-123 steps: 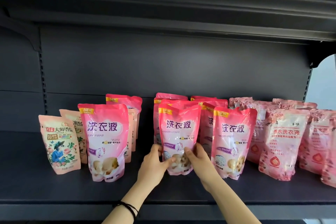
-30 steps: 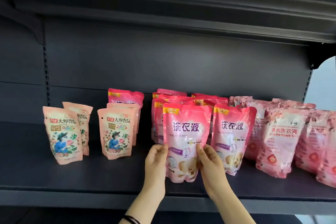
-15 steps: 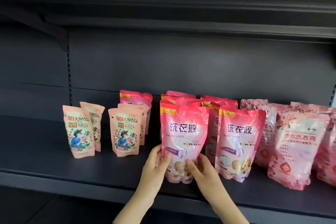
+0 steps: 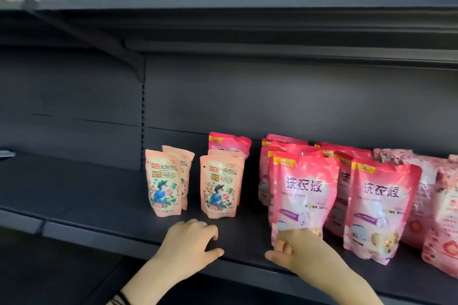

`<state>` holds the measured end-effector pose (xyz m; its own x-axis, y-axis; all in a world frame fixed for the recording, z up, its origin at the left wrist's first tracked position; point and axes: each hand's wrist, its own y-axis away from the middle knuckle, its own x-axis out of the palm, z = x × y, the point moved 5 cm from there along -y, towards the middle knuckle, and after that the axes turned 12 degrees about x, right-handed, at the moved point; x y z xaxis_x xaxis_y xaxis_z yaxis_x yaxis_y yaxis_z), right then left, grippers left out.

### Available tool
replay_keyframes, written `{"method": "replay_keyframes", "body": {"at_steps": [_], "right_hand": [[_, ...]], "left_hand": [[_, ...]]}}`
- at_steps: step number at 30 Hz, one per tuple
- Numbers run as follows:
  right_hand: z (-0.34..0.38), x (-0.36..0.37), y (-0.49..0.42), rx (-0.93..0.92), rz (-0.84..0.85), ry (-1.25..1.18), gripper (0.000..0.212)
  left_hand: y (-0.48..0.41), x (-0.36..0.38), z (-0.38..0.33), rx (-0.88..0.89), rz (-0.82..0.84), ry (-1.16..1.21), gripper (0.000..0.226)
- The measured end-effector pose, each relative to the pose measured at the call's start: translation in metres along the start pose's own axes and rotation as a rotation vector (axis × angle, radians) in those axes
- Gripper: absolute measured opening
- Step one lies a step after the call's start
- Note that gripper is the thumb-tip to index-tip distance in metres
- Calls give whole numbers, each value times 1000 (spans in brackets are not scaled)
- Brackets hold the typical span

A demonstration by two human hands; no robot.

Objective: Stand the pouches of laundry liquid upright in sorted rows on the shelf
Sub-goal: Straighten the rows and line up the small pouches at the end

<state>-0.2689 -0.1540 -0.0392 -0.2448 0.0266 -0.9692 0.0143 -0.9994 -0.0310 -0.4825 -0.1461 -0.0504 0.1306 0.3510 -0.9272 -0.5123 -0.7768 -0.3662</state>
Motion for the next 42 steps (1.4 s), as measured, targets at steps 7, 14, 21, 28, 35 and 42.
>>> {"method": "replay_keyframes", "body": {"at_steps": [7, 14, 21, 28, 35, 42], "right_hand": [[105, 6, -19, -92, -8, -16, 40], [144, -48, -44, -113, -128, -193, 24], [143, -139, -120, -40, -213, -281, 25], [120, -149, -206, 60, -203, 55, 40], [112, -145, -253, 97, -34, 262, 46], [125, -154, -276, 206, -51, 320, 15]], "left_hand": [[28, -31, 73, 48, 84, -11, 40], [2, -86, 110, 109, -10, 368, 21], [-106, -138, 153, 161, -165, 442, 21], [-195, -108, 182, 44, -84, 544, 34], [-237, -73, 202, -29, 11, 687, 28], [-253, -65, 210, -46, 4, 751, 14]]}}
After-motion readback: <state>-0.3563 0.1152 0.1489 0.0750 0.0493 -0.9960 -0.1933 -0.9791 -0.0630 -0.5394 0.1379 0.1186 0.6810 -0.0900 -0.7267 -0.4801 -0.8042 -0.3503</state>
